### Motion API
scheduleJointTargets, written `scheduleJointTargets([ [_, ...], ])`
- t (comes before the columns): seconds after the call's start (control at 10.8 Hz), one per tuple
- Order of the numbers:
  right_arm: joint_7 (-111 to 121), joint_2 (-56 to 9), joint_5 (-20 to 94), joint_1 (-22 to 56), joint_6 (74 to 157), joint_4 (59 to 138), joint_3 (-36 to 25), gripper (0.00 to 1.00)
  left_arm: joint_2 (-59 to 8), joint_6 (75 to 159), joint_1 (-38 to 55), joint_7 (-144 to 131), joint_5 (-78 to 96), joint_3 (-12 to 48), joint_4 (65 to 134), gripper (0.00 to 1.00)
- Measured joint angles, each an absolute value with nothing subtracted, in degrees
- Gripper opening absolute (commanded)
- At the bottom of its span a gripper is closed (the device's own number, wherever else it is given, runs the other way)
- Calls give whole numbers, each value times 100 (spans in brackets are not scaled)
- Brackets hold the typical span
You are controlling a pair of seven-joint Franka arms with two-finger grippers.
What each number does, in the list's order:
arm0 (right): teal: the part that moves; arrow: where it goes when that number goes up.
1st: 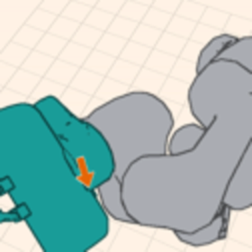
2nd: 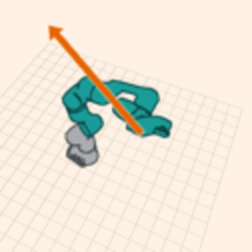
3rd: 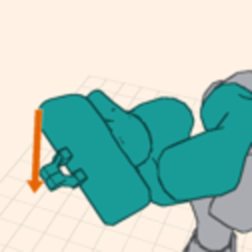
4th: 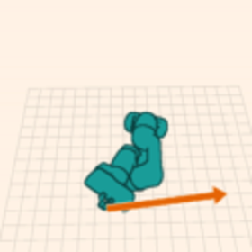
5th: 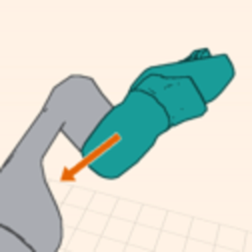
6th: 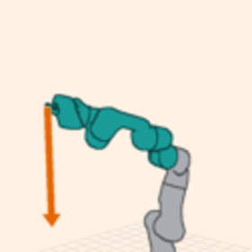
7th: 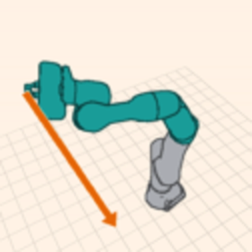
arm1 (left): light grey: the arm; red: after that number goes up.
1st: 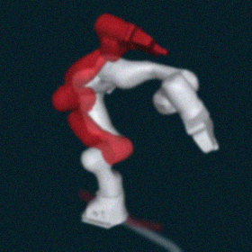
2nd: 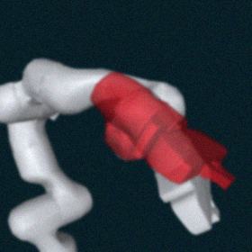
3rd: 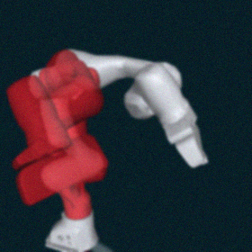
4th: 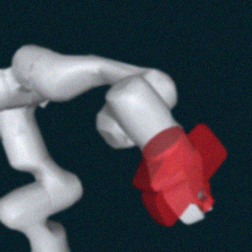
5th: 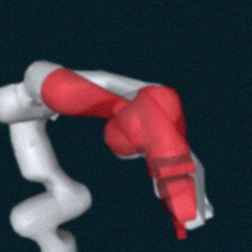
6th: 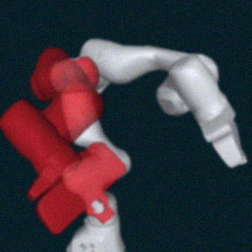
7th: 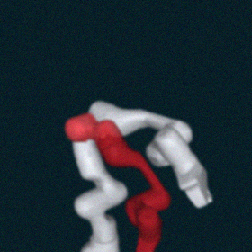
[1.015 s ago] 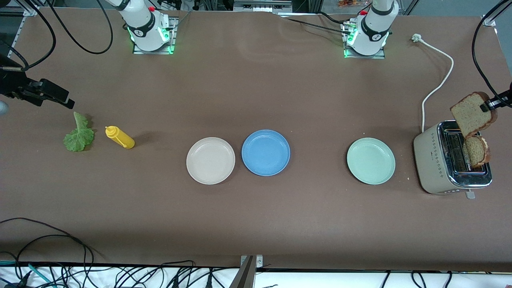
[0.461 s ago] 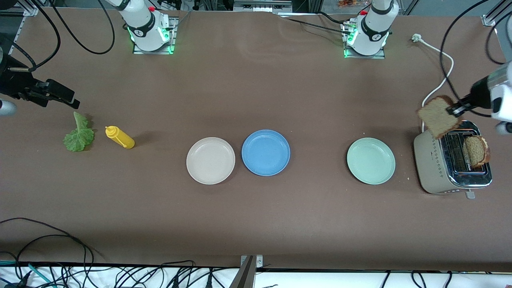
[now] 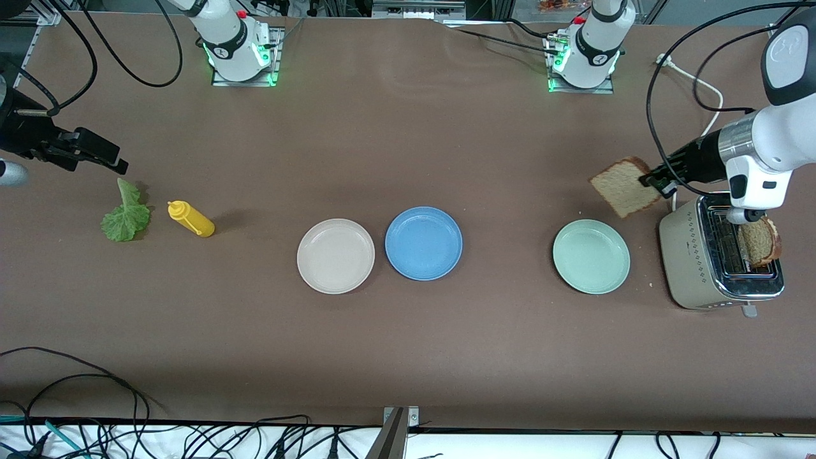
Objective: Make sandwich in blue plate with both arms
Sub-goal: 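Carry the bread slice with the left gripper over the green plate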
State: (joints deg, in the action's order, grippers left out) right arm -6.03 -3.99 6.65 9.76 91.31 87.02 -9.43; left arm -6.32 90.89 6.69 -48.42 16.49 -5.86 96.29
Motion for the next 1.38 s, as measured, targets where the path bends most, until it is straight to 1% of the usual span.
scheduleJointTargets([
  [0.18, -602, -420, 665, 976, 9131, 8703, -944, 100, -675, 9227, 747, -5333, 2345, -858, 9684, 0],
  [0.28, -589, -424, 665, 975, 9131, 8703, -944, 100, -711, 9585, 773, -5513, 2446, -916, 9830, 0],
  [0.46, -579, -429, 665, 976, 9126, 8705, -944, 100, -811, 10620, 923, -5722, 2507, -920, 10344, 0],
  [0.55, -577, -432, 665, 976, 9124, 8706, -944, 100, -876, 10956, 1034, -5811, 2525, -919, 10526, 0],
  [0.74, -576, -438, 665, 976, 9119, 8706, -944, 100, -1014, 11376, 1207, -6209, 2546, -920, 10592, 0],
  [0.92, -575, -446, 665, 976, 9114, 8706, -944, 100, -1060, 11596, 1324, -7057, 2554, -919, 10432, 0],
  [1.11, -572, -451, 665, 976, 9111, 8707, -944, 100, -1212, 11610, 1708, -8382, 2555, -919, 10034, 0],
  [1.38, -572, -461, 665, 974, 9104, 8711, -948, 100, -1907, 12141, 2948, -9827, 2555, -1216, 9567, 0],
])
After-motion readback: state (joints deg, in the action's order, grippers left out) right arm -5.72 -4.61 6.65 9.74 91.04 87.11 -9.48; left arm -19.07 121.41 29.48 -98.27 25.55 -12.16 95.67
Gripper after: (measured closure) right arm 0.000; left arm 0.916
